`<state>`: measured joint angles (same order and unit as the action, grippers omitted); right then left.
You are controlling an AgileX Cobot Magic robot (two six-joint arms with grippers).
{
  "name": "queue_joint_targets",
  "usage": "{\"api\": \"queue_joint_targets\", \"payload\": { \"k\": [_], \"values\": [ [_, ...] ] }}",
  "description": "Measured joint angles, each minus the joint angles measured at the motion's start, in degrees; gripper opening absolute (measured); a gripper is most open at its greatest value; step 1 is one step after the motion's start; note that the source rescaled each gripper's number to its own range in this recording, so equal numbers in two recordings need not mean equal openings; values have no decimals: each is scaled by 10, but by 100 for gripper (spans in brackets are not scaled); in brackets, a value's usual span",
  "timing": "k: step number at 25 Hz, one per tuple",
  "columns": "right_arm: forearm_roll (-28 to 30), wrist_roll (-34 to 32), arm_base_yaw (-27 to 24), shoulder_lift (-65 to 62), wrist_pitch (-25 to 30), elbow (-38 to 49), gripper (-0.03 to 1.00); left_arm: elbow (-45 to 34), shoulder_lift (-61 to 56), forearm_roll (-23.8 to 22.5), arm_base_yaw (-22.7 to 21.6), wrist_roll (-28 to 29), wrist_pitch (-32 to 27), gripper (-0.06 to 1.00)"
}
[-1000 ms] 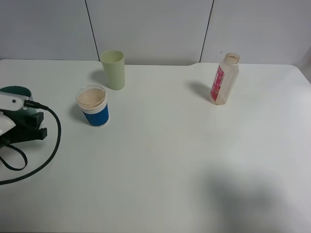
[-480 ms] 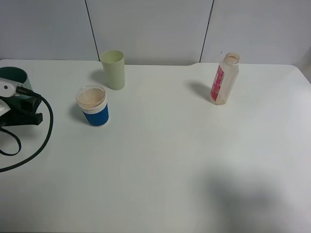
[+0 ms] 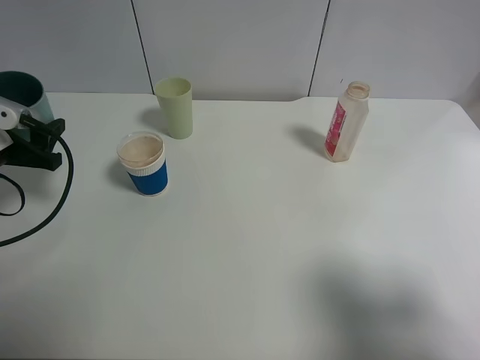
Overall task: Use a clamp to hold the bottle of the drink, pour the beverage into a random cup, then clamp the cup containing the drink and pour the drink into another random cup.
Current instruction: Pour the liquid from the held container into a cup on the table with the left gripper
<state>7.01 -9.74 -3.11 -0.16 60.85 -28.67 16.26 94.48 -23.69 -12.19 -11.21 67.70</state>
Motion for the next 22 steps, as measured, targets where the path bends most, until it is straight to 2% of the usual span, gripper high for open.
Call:
{"api": "queue_joint_targets", "payload": {
  "k": [4,18,22],
  "values": [
    [0,0,0,0,0,0,97,30,0,-34,-1,19,-37,1],
    [0,0,0,0,0,0,97,119,1,-92,-1,58,-151,1],
    [0,0,0,0,0,0,97,158,-1,-122,-1,86,-193,1]
  ]
}}
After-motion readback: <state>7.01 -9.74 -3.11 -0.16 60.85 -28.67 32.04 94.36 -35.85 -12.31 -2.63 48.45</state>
